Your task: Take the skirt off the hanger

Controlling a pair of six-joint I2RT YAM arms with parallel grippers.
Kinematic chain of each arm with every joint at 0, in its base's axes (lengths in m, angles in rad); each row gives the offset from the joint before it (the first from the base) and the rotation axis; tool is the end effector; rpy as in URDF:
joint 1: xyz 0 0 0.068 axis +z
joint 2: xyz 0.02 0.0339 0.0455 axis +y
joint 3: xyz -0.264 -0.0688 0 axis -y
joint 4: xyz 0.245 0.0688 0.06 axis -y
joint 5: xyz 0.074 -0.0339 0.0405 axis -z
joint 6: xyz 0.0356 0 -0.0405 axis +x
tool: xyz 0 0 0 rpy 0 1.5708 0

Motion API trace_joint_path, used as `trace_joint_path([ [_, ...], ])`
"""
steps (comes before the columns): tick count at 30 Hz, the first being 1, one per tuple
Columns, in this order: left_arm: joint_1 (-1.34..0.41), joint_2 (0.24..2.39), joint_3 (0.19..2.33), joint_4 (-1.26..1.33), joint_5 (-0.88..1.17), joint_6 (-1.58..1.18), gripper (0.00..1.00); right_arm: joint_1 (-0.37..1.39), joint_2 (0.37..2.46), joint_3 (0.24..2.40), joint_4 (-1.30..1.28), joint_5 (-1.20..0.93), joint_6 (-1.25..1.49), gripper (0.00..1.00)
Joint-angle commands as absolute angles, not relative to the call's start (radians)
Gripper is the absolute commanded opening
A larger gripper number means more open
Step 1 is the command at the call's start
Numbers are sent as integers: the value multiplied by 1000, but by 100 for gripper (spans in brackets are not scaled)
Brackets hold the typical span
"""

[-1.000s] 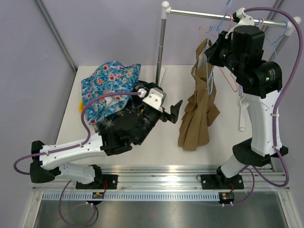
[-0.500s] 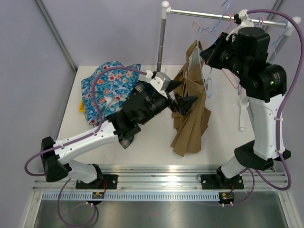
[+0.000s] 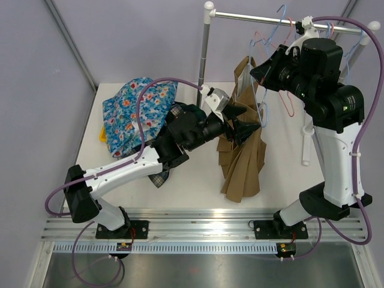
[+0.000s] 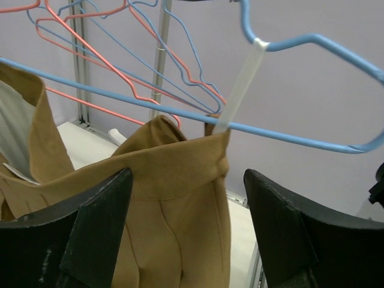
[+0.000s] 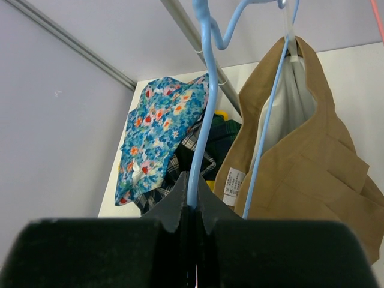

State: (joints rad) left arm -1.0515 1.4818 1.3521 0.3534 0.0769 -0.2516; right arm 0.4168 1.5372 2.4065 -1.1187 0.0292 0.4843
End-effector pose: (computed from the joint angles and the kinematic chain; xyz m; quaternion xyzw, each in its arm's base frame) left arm 0.1733 -0.3087 0.4286 0.2704 0.5624 -0.4927 0.6065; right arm 0.2104 0.0920 0.5762 0.0356 0.7887 0.2568 0.5574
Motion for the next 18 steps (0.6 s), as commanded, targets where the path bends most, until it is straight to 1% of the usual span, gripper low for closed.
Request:
trace_joint_path([
  [1, -1039, 1494, 1405, 431, 72, -268, 76, 416, 1474, 2407, -965, -29, 509, 0],
  [5, -1032, 1519, 1433, 437, 80, -265, 66, 416, 1454, 2370, -945, -48, 520, 0],
  [8, -1031, 1532, 1450, 448, 103, -262, 52, 417, 1445, 2352, -931, -60, 531, 0],
  [9, -1031, 1537, 1457, 448, 106, -261, 40, 416, 1440, 2347, -925, -66, 535, 0],
  [11, -1029, 1546, 1476, 436, 110, -256, 22, 416, 1434, 2326, -916, -71, 538, 0],
  [12, -1029, 1549, 1477, 433, 109, -253, 14, 416, 1431, 2318, -907, -69, 538, 0],
  [13, -1029, 1546, 1477, 428, 107, -253, 2, 417, 1425, 2300, -901, -68, 540, 0],
  [14, -1029, 1542, 1474, 428, 101, -253, 0, 416, 1422, 2290, -896, -67, 540, 0],
  [18, -1031, 1506, 1451, 416, 104, -253, 0, 416, 1410, 2247, -871, -29, 529, 0],
])
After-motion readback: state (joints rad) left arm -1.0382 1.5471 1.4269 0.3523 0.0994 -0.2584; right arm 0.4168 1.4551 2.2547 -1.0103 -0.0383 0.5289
